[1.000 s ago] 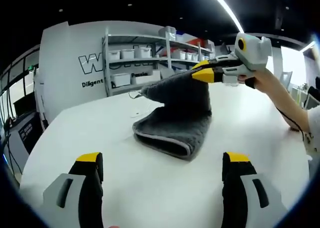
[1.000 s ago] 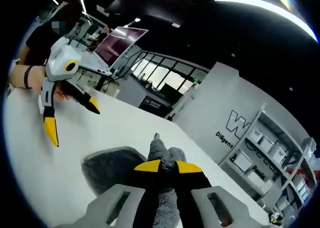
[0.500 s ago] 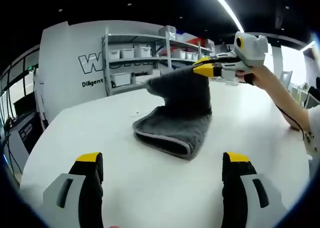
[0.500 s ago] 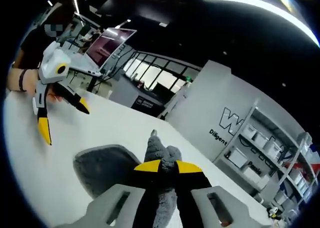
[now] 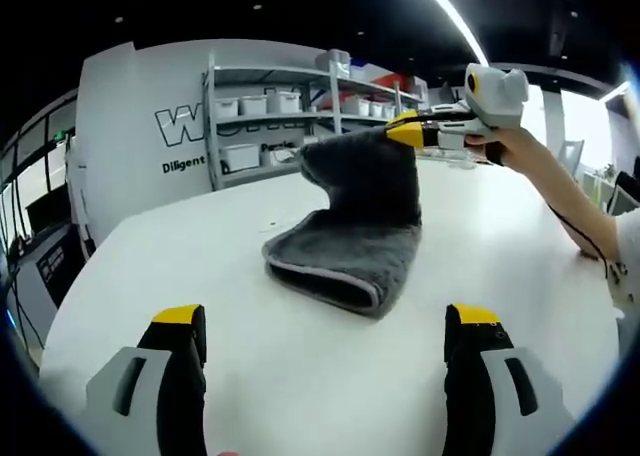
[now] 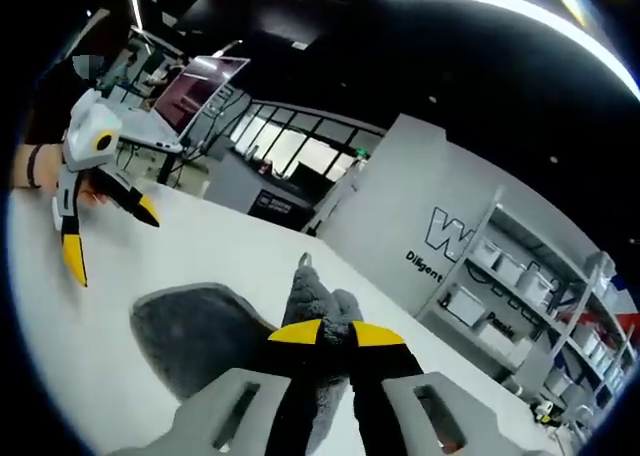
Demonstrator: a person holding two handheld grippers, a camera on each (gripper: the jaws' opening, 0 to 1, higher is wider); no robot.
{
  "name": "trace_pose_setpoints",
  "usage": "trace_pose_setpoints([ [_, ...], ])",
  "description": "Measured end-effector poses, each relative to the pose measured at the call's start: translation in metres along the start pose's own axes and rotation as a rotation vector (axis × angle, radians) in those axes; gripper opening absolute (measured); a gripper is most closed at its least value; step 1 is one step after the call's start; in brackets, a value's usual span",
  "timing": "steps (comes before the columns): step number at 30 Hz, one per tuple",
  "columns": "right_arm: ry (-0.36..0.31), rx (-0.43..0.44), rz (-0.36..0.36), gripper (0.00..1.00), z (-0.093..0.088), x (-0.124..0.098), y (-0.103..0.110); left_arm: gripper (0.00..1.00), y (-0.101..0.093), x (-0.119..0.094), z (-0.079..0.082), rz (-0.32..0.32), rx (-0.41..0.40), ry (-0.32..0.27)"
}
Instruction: Open the folded towel by lifting each exposed corner and separating the folded layers until the towel lies flat within the target outline without major curled edges
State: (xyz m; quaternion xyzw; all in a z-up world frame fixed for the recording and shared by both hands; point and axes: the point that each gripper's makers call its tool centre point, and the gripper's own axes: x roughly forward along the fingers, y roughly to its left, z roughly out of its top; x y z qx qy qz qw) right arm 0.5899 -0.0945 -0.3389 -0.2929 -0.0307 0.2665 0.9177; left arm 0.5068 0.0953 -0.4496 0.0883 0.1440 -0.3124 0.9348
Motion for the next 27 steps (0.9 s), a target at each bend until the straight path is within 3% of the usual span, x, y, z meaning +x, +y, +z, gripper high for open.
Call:
trace_pose_setpoints([
  [27, 0.034, 0.045, -0.066, 0.06, -0.018, -0.003, -0.028, 0.98, 0.0, 0.001, -0.001, -0.001, -0.001, 0.007],
])
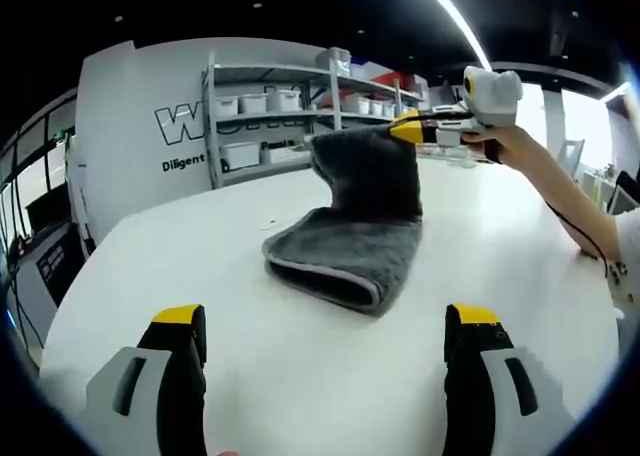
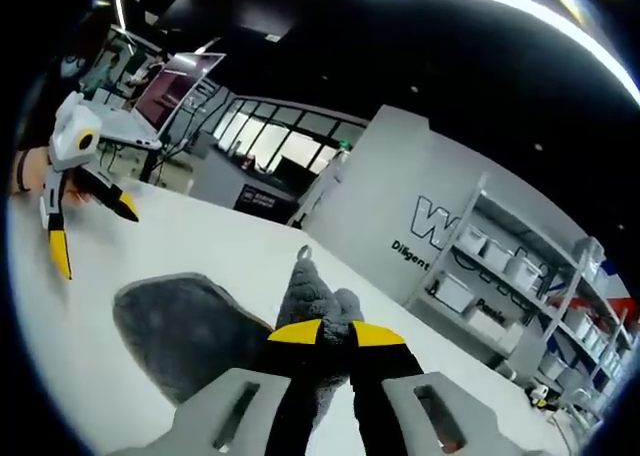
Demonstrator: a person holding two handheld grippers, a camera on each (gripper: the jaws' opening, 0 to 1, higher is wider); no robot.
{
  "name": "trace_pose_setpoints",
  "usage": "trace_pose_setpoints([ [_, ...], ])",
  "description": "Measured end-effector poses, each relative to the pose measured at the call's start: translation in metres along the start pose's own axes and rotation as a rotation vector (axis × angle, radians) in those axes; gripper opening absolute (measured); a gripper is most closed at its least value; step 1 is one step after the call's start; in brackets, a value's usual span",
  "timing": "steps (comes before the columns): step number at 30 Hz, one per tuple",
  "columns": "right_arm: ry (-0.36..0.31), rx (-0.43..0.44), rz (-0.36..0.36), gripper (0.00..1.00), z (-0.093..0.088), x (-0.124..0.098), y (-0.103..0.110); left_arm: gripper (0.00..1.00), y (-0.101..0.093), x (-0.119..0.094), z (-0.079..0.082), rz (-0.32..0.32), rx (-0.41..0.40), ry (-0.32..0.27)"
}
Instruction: Open the folded towel by lifting each exposed corner and separating the folded layers until the towel lies flat within the target outline without major curled edges
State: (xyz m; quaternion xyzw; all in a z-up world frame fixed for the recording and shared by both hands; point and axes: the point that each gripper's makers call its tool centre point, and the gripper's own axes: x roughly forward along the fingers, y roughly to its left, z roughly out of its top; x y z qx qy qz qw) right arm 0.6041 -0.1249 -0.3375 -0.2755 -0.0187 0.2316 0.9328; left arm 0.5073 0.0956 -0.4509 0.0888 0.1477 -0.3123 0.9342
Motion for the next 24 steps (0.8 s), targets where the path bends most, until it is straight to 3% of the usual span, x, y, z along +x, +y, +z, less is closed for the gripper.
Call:
trace_pose_setpoints([
  [24, 0.05, 0.054, -0.042, 0.06, -0.024, 0.0, -0.018, 0.98, -0.001, -0.001, 0.001, -0.004, -0.002, 0.001],
])
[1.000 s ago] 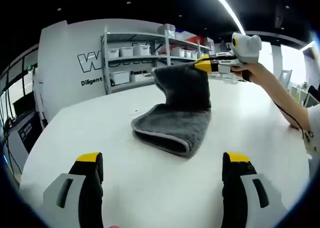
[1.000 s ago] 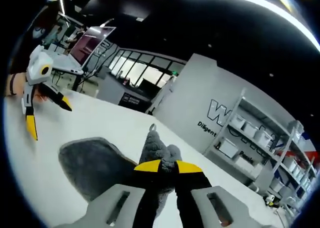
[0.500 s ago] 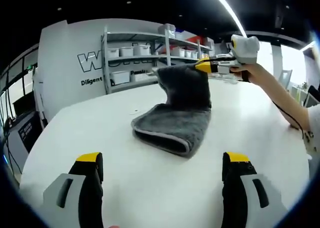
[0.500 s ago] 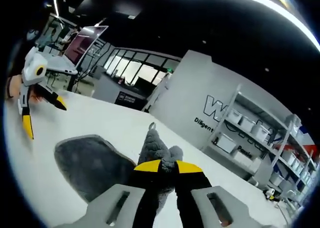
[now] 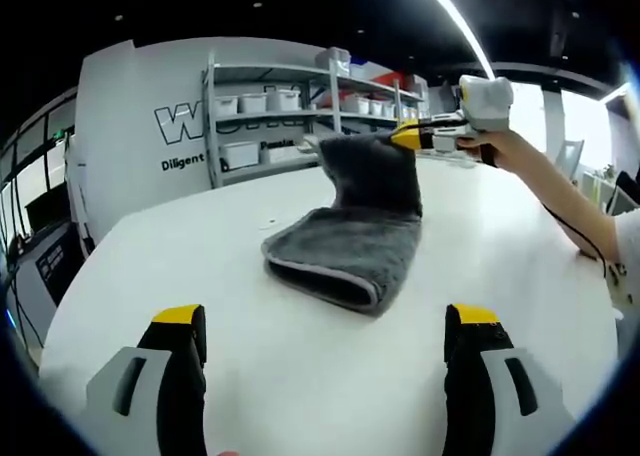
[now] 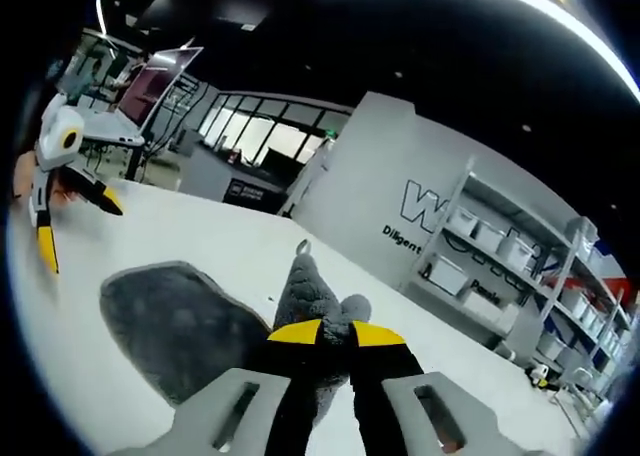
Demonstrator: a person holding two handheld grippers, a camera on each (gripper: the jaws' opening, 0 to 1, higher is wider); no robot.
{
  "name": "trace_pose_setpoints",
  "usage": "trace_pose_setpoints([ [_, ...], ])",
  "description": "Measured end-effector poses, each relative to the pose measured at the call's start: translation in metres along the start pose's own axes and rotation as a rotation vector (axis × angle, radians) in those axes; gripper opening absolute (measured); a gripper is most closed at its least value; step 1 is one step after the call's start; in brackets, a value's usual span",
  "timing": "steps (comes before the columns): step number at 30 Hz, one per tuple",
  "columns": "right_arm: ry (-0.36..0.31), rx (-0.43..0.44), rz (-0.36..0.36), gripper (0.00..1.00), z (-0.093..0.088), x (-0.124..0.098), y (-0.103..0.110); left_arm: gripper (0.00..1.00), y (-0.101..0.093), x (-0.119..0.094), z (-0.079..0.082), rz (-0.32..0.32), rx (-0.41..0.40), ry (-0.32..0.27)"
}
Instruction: Open the folded towel by lifting each exposed corner and separating the folded layers until the towel lies flat within the target outline without major curled edges
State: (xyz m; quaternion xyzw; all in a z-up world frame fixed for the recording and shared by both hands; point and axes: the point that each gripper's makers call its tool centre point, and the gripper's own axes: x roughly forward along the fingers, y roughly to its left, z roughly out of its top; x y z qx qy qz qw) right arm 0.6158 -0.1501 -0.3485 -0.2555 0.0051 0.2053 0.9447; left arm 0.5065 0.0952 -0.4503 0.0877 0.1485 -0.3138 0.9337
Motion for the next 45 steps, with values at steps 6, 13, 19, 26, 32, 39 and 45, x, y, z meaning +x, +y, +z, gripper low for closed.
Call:
trace_pose_setpoints([
  [6, 0.019, 0.015, -0.011, 0.06, -0.009, 0.001, -0.004, 0.98, 0.0, 0.0, -0.001, 0.0, -0.001, 0.004],
  [13, 0.035, 0.037, -0.023, 0.06, -0.016, 0.001, -0.01, 0.98, 0.0, 0.0, -0.002, -0.002, -0.001, 0.006],
  [19, 0.052, 0.052, -0.034, 0.06, -0.024, 0.002, -0.016, 0.98, 0.0, 0.001, -0.002, -0.003, 0.001, 0.009],
  [26, 0.07, 0.069, -0.046, 0.06, -0.032, 0.002, -0.022, 0.98, 0.0, 0.0, -0.002, -0.003, 0.0, 0.009],
  [32, 0.084, 0.083, -0.057, 0.06, -0.039, 0.002, -0.027, 0.98, -0.001, 0.001, -0.003, -0.004, 0.001, 0.014],
  [39, 0.109, 0.102, -0.073, 0.06, -0.052, 0.0, -0.032, 0.98, -0.001, 0.001, -0.003, -0.005, 0.004, 0.017],
  [45, 0.125, 0.124, -0.084, 0.06, -0.06, -0.002, -0.038, 0.98, -0.003, 0.001, -0.003, -0.008, 0.007, 0.018],
])
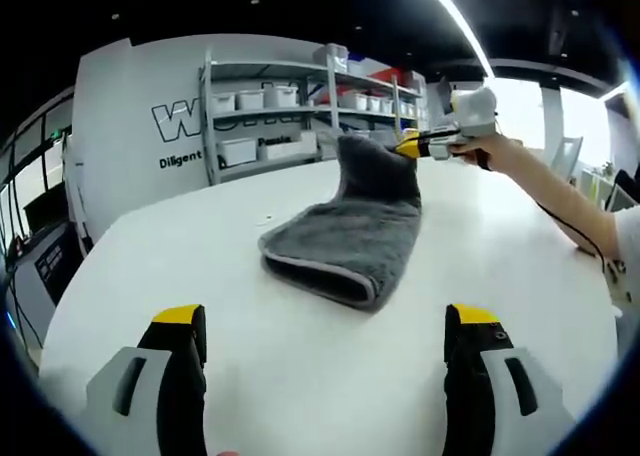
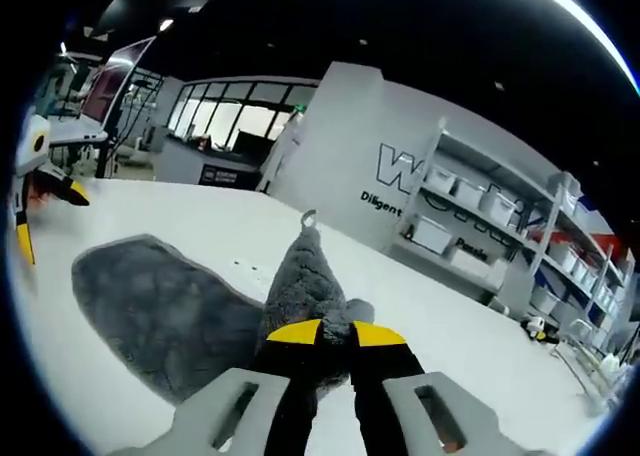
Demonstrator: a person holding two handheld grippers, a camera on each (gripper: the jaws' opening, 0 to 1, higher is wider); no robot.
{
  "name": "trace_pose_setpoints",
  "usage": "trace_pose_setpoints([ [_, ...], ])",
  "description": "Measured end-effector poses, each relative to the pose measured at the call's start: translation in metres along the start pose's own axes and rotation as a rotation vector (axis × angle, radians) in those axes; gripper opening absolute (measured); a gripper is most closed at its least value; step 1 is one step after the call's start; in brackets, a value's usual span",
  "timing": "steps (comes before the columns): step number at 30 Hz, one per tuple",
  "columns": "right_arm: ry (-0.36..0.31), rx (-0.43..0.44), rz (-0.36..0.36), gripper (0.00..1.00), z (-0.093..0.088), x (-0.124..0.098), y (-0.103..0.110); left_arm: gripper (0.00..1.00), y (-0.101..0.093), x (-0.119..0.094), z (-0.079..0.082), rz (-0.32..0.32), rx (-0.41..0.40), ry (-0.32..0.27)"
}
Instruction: Open the folded towel by lifting each exposed corner and separating the folded layers until the towel lies flat within the target outline without major curled edges
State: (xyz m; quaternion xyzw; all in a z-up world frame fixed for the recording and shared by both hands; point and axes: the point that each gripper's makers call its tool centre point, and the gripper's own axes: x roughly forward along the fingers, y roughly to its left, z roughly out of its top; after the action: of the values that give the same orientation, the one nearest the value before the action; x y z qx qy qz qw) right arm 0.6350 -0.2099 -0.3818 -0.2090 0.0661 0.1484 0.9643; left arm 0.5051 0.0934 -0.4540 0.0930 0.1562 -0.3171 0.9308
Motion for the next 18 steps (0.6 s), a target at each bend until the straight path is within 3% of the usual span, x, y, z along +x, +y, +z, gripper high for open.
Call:
trace_pose_setpoints([
  [18, 0.039, 0.044, -0.017, 0.07, -0.018, 0.003, -0.01, 0.98, -0.001, 0.0, -0.002, -0.003, 0.002, 0.007],
])
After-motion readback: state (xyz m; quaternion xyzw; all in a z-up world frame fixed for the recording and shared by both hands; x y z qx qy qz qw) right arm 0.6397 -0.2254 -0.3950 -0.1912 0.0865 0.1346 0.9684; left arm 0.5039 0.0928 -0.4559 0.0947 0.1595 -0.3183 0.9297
